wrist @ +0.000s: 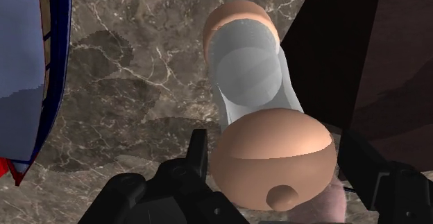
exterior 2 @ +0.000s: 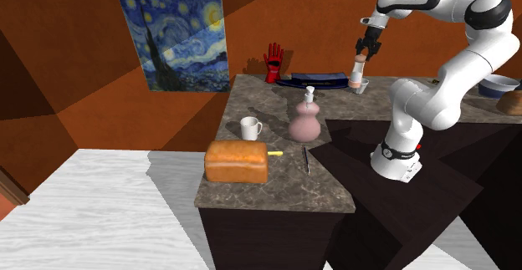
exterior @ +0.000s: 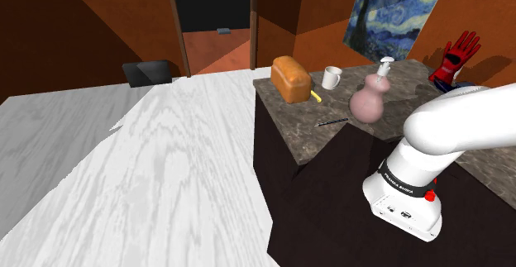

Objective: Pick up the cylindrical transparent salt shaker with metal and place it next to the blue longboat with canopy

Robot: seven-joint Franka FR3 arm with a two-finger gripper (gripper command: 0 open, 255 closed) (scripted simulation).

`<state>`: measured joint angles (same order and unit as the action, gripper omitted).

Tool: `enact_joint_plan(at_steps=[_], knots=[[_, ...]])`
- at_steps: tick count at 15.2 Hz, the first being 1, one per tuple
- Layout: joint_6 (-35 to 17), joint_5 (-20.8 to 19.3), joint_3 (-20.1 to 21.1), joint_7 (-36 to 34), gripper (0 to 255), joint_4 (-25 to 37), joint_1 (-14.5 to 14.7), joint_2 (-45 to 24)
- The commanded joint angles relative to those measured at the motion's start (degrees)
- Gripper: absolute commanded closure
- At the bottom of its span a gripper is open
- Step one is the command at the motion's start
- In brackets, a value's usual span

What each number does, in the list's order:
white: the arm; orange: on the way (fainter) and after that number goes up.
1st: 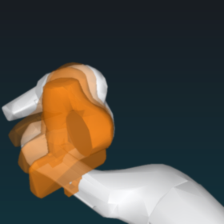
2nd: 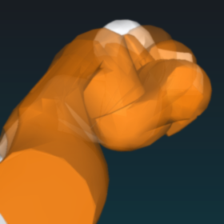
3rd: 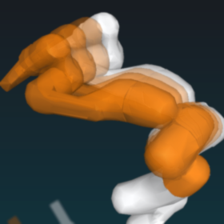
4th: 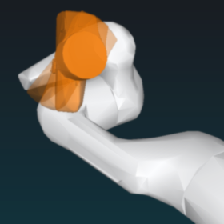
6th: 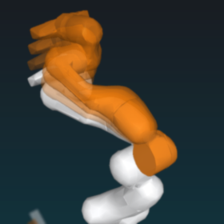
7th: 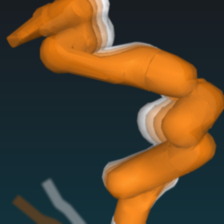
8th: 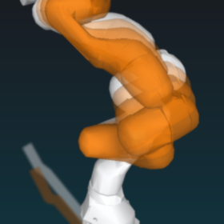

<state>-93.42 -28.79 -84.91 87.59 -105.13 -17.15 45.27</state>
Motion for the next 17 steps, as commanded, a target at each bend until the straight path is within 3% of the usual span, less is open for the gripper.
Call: enact_joint_plan(at_steps=[1, 17], knots=[[-1.30, -0.59, -0.69, -0.05, 255, -1.19, -0.03, 0.41], [-10.56, -5.63, -7.72, -0.56, 255, -8.13, 1.68, 3.53]])
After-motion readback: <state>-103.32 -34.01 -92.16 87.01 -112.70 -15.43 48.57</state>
